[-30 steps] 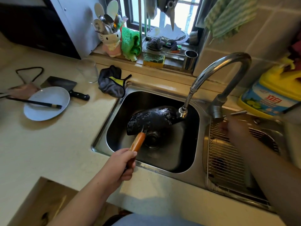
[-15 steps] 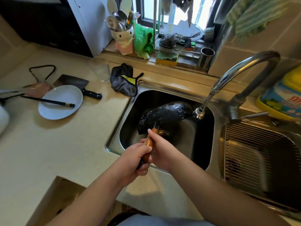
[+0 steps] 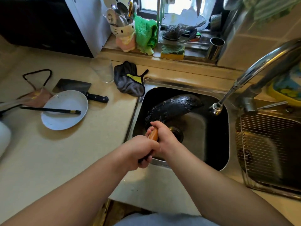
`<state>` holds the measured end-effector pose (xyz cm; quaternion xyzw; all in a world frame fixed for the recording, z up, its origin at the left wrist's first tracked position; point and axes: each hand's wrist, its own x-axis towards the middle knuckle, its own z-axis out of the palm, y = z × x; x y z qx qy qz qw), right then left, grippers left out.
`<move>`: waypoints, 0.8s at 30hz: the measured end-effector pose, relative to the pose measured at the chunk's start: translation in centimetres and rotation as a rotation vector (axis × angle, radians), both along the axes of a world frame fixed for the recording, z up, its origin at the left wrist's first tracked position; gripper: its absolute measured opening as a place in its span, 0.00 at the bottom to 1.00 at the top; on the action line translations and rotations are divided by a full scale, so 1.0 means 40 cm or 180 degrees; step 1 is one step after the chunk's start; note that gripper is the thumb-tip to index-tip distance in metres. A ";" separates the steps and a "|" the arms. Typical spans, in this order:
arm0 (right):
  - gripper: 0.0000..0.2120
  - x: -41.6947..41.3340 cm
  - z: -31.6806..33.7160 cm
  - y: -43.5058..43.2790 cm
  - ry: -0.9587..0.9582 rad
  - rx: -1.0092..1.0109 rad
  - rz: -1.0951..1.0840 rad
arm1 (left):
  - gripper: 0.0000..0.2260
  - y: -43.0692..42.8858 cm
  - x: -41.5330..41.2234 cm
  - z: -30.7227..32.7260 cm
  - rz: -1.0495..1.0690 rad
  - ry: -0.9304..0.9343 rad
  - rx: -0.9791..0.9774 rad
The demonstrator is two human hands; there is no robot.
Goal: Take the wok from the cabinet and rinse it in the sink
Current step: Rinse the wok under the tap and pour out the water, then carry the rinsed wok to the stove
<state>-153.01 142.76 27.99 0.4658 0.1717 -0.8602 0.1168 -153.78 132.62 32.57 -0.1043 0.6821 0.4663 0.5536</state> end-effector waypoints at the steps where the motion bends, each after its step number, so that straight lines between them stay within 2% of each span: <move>1: 0.15 -0.002 0.002 -0.005 -0.0054 0.0076 0.0021 | 0.06 -0.006 0.003 -0.005 0.0031 -0.0006 0.0058; 6: 0.10 0.022 0.002 -0.041 -0.0383 0.0429 0.0185 | 0.06 -0.047 0.041 -0.018 0.0140 -0.0263 0.0347; 11: 0.09 0.068 0.024 -0.075 -0.0463 0.0770 0.0346 | 0.06 -0.100 0.092 -0.017 0.0198 -0.0523 0.0737; 16: 0.05 0.118 0.056 -0.084 -0.0343 0.1214 0.0499 | 0.06 -0.113 0.160 -0.008 0.0378 -0.0637 0.1118; 24: 0.07 0.229 0.073 -0.076 -0.0050 0.2058 0.1162 | 0.06 -0.113 0.310 0.005 0.0558 -0.0552 0.1447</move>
